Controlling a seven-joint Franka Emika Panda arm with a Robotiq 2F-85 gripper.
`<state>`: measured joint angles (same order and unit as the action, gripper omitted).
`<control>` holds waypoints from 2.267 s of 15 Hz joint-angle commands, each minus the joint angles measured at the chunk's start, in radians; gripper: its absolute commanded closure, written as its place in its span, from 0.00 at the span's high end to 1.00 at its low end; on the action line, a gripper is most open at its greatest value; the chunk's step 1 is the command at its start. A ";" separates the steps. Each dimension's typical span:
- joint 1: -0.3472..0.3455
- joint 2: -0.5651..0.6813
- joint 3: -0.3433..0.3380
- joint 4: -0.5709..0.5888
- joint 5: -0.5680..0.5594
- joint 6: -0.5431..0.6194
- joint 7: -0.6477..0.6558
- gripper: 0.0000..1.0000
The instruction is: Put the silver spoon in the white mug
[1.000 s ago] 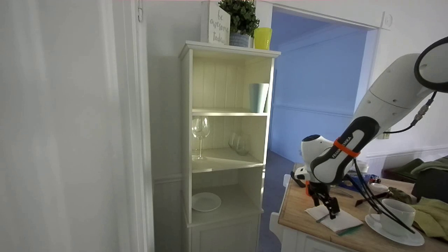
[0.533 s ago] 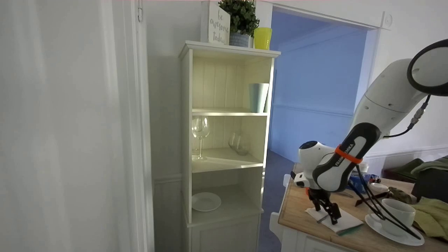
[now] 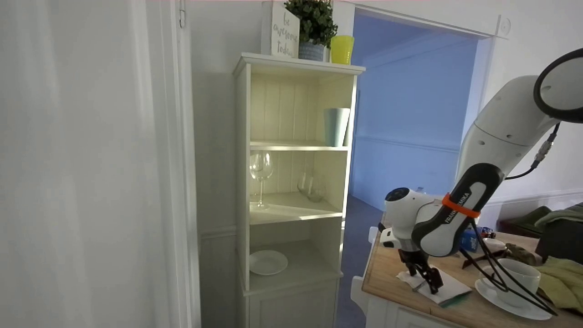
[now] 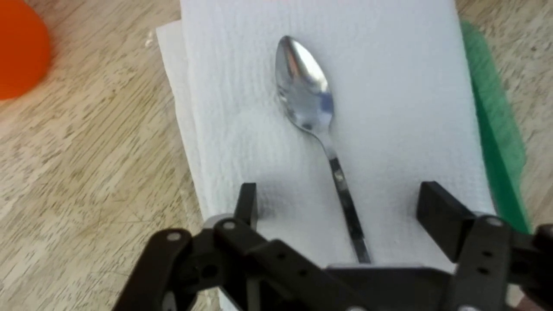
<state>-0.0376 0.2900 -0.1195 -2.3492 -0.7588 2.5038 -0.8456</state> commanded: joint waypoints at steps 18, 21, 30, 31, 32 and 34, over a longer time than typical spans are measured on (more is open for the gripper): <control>-0.031 -0.075 0.027 -0.065 -0.141 0.003 0.045 0.58; -0.029 -0.073 0.028 -0.067 -0.161 0.004 0.046 0.49; -0.029 -0.075 0.035 -0.079 -0.206 0.003 0.047 0.24; -0.029 -0.075 0.036 -0.080 -0.210 0.003 0.048 0.21; -0.029 -0.077 0.036 -0.081 -0.214 0.004 0.048 0.17; -0.029 -0.085 0.039 -0.088 -0.214 0.004 0.043 0.05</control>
<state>-0.0509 0.2405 -0.0949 -2.4049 -0.9378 2.5034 -0.7989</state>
